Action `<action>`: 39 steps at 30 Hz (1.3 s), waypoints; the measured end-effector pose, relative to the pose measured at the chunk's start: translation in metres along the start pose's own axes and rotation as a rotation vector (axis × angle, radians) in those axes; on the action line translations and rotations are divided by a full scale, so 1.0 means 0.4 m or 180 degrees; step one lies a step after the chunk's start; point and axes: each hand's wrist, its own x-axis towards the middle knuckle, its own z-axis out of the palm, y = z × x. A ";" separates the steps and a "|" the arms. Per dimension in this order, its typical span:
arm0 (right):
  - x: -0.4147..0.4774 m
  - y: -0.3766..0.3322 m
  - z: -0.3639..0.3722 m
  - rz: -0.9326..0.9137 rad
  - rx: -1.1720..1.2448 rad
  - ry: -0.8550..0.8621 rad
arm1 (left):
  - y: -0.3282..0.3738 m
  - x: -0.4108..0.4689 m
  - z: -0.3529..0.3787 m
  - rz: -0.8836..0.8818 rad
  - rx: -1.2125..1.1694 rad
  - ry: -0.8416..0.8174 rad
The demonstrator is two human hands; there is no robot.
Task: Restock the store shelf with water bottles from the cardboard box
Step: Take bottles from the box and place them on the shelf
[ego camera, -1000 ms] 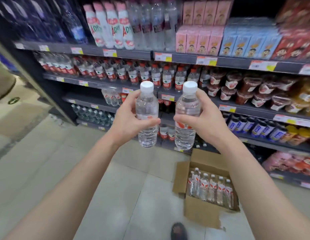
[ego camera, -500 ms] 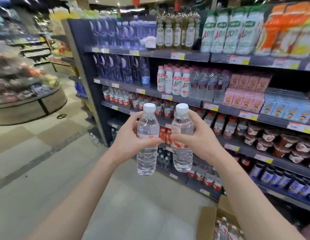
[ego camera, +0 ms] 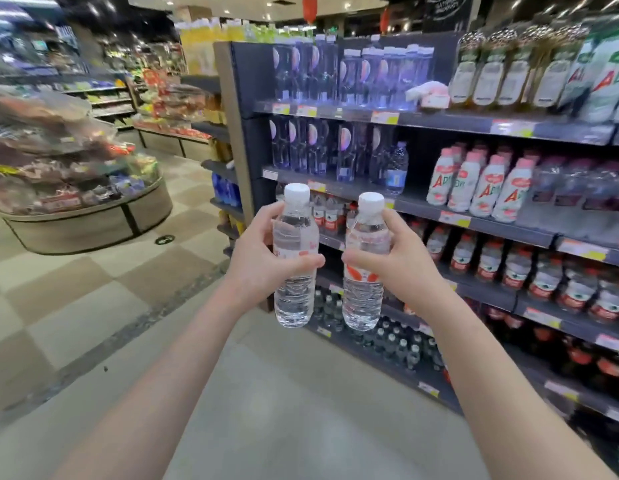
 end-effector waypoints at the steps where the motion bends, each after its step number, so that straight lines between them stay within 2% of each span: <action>1: 0.039 -0.010 0.044 0.0021 -0.0018 -0.0009 | -0.022 0.033 -0.039 -0.0008 -0.0024 -0.0033; 9: 0.386 -0.014 0.315 -0.0042 -0.0055 -0.0069 | -0.262 0.342 -0.255 -0.0056 -0.0099 -0.0173; 15: 0.684 0.049 0.478 -0.0063 -0.0073 -0.0017 | -0.473 0.615 -0.335 -0.0124 -0.0022 -0.0302; 23: 1.001 0.120 0.653 0.0151 -0.0118 0.0077 | -0.665 0.934 -0.427 -0.0274 -0.0069 -0.0443; 27: 1.118 0.177 0.738 0.0273 -0.0175 0.0177 | -0.769 1.083 -0.457 -0.0218 -0.0075 -0.0619; 34: 1.275 0.335 0.897 0.0653 -0.0218 0.0739 | -1.029 1.308 -0.448 -0.0063 -0.0169 -0.1106; 39: 1.366 0.474 0.976 0.0945 -0.0198 0.0787 | -1.222 1.401 -0.412 -0.0182 -0.0219 -0.1353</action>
